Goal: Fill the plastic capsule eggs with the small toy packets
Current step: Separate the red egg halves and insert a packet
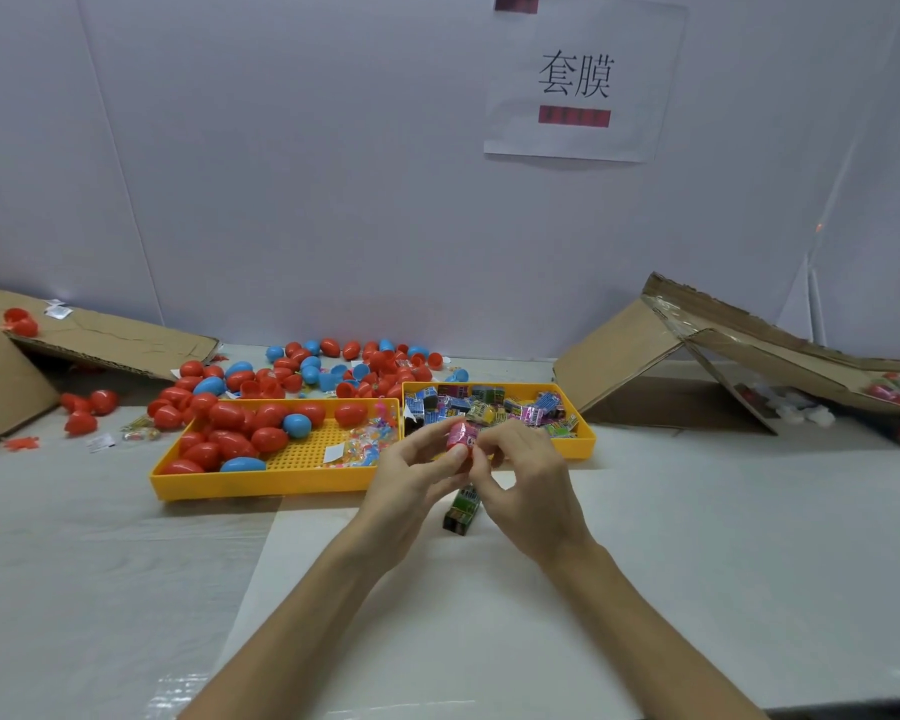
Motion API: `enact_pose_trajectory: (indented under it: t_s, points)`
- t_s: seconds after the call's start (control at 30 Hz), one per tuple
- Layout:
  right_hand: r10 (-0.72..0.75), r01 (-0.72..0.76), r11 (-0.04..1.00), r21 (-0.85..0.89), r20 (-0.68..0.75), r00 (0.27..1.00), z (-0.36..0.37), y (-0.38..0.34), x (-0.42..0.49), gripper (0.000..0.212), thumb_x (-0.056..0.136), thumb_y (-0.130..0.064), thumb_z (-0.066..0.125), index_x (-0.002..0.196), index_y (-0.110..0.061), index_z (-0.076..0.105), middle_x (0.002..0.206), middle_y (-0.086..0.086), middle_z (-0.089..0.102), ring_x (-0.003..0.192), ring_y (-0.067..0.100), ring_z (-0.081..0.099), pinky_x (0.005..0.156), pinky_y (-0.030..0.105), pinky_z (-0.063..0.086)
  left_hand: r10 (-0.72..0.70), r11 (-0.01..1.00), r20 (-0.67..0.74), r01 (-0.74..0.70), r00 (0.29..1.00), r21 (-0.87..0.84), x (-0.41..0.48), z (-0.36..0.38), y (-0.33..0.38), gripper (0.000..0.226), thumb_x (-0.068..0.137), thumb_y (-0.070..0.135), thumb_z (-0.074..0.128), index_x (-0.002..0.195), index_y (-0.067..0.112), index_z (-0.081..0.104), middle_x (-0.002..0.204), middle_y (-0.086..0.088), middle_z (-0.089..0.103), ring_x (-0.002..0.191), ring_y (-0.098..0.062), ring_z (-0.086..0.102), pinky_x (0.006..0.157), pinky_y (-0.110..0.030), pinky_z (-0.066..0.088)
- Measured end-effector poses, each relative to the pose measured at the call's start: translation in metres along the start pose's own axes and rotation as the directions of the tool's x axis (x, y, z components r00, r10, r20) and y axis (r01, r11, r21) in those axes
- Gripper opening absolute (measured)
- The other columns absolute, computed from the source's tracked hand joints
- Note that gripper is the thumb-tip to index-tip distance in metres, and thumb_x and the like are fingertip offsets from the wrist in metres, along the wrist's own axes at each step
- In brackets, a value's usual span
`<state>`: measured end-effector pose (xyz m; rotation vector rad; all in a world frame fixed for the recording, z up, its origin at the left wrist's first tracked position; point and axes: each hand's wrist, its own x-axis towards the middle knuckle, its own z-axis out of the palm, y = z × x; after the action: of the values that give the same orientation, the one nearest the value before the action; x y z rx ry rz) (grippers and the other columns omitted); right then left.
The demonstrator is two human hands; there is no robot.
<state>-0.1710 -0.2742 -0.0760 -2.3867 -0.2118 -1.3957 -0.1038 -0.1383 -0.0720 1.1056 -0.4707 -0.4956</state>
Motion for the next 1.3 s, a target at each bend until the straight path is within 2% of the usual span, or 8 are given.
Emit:
enact_pose_trajectory:
  t_s: [0.13, 0.3, 0.53, 0.7, 0.87, 1.07, 1.17, 1.3]
  points:
    - [0.293, -0.278, 0.899, 0.338, 0.006, 0.956, -0.002, 0.005, 0.004, 0.01, 0.094, -0.009, 0.065, 0.099, -0.015, 0.07, 0.093, -0.006, 0.07, 0.087, 0.007, 0.067, 0.075, 0.016, 0.052, -0.042, 0.998, 0.026, 0.043, 0.999, -0.035, 0.0, -0.003, 0.003, 0.043, 0.087, 0.013, 0.073, 0.129, 0.018, 0.062, 0.113, -0.008, 0.075, 0.103, -0.023, 0.073, 0.079, -0.028, 0.057]
    - [0.497, -0.594, 0.567, 0.571, 0.338, 0.799, -0.008, 0.018, 0.007, 0.004, 0.09, -0.013, 0.074, 0.092, -0.016, 0.075, 0.094, -0.006, 0.077, 0.086, 0.014, 0.075, 0.072, 0.022, 0.057, -0.054, 0.999, 0.044, 0.054, 0.998, 0.001, -0.002, -0.002, 0.004, 0.046, 0.082, 0.023, 0.075, 0.127, 0.018, 0.067, 0.112, -0.008, 0.074, 0.096, -0.017, 0.072, 0.082, -0.03, 0.053]
    - [0.466, -0.654, 0.438, 0.617, 0.467, 0.752, -0.007, 0.023, 0.006, 0.011, 0.082, -0.032, 0.071, 0.083, -0.021, 0.07, 0.106, -0.004, 0.074, 0.089, 0.016, 0.07, 0.072, 0.025, 0.055, -0.072, 0.997, 0.088, 0.07, 0.993, 0.026, -0.005, 0.002, 0.006, 0.039, 0.085, 0.029, 0.072, 0.122, 0.02, 0.072, 0.107, -0.004, 0.074, 0.092, -0.013, 0.07, 0.077, -0.024, 0.054]
    - [0.433, -0.668, 0.386, 0.636, 0.515, 0.74, -0.005, 0.029, 0.004, 0.011, 0.086, -0.032, 0.07, 0.086, -0.021, 0.071, 0.105, 0.004, 0.073, 0.094, 0.021, 0.069, 0.08, 0.033, 0.055, -0.07, 0.997, 0.09, 0.068, 0.993, 0.023, -0.005, 0.001, 0.006, 0.041, 0.087, 0.024, 0.07, 0.127, 0.016, 0.068, 0.118, -0.008, 0.073, 0.111, -0.02, 0.07, 0.086, -0.028, 0.055]
    - [0.427, -0.674, 0.352, 0.65, 0.529, 0.733, -0.003, 0.03, 0.004, 0.044, 0.08, -0.044, 0.074, 0.101, -0.006, 0.069, 0.104, 0.014, 0.073, 0.1, 0.032, 0.07, 0.093, 0.046, 0.056, -0.066, 0.997, 0.093, 0.068, 0.993, -0.025, -0.004, 0.002, 0.007, 0.039, 0.087, 0.019, 0.07, 0.125, 0.014, 0.068, 0.118, -0.01, 0.073, 0.113, -0.021, 0.069, 0.083, -0.025, 0.057]
    - [0.42, -0.675, 0.347, 0.652, 0.535, 0.733, -0.005, 0.029, 0.003, 0.027, 0.09, -0.03, 0.067, 0.102, -0.006, 0.07, 0.106, 0.016, 0.073, 0.103, 0.035, 0.068, 0.1, 0.055, 0.052, -0.057, 0.996, 0.101, 0.063, 0.993, -0.058, -0.004, 0.002, 0.007, 0.04, 0.084, 0.018, 0.071, 0.123, 0.013, 0.07, 0.117, -0.011, 0.073, 0.112, -0.023, 0.069, 0.083, -0.025, 0.057]
    - [0.426, -0.675, 0.329, 0.661, 0.534, 0.731, -0.006, 0.028, 0.004, 0.022, 0.091, -0.026, 0.067, 0.099, -0.006, 0.07, 0.102, 0.013, 0.073, 0.1, 0.032, 0.068, 0.099, 0.053, 0.053, -0.059, 0.996, 0.103, 0.065, 0.993, -0.063, -0.004, 0.003, 0.008, 0.039, 0.085, 0.018, 0.07, 0.124, 0.013, 0.069, 0.118, -0.011, 0.073, 0.112, -0.022, 0.069, 0.083, -0.025, 0.057]
    - [0.475, -0.678, 0.267, 0.685, 0.519, 0.711, -0.011, 0.028, 0.007, 0.015, 0.085, -0.028, 0.071, 0.095, -0.016, 0.071, 0.096, 0.007, 0.072, 0.092, 0.025, 0.068, 0.081, 0.035, 0.056, -0.07, 0.995, 0.131, 0.079, 0.989, -0.061, -0.006, 0.004, 0.008, 0.043, 0.085, 0.02, 0.071, 0.127, 0.016, 0.068, 0.114, -0.008, 0.074, 0.107, -0.021, 0.071, 0.082, -0.025, 0.057]
